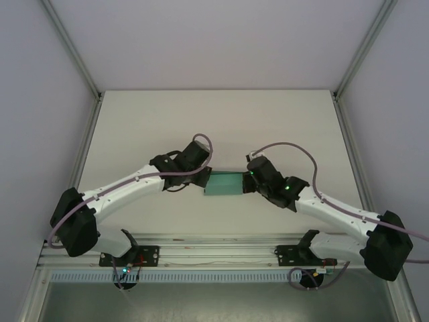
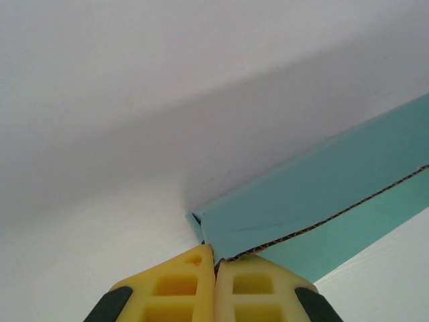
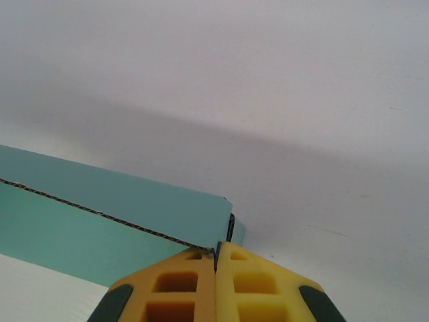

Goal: Assemble paper box

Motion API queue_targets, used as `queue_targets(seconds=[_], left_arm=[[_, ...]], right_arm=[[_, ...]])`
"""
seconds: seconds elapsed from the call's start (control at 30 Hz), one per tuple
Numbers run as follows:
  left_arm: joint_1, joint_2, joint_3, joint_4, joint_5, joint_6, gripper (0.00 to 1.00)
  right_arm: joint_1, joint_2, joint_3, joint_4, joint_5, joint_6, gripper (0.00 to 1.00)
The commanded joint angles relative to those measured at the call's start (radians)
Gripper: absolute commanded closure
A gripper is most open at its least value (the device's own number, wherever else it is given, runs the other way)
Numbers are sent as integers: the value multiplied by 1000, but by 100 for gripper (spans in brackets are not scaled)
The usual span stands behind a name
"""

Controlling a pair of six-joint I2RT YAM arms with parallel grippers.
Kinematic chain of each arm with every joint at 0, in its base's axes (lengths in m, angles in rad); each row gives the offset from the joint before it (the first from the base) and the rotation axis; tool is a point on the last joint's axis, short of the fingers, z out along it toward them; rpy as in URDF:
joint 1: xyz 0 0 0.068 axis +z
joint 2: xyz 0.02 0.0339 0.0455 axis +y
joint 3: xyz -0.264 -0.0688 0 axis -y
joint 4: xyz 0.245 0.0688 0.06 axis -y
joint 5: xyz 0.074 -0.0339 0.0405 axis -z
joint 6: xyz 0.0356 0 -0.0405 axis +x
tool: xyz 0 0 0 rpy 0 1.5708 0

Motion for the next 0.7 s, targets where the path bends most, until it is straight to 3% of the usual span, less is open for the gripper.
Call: queue_targets(seconds=[0.0,0.2,0.33,0.47,0.67], left_arm=[[2,13,53,-91,10,-136,99],[20,18,78,-95,94,-167,100],[27,37,75,-107,53,-236,100],[25,37,-5,-5,90,-279,100],[-1,-3,-128,86,40,-299,100]], right_arm=[[58,24,31,-63,96,42,100],[107,47,45,-81,151,74,100],[121,40,44,-80,178,90,100],[126,37,30,-55,187,109,100],[130,13,8,-50,216,123,100]])
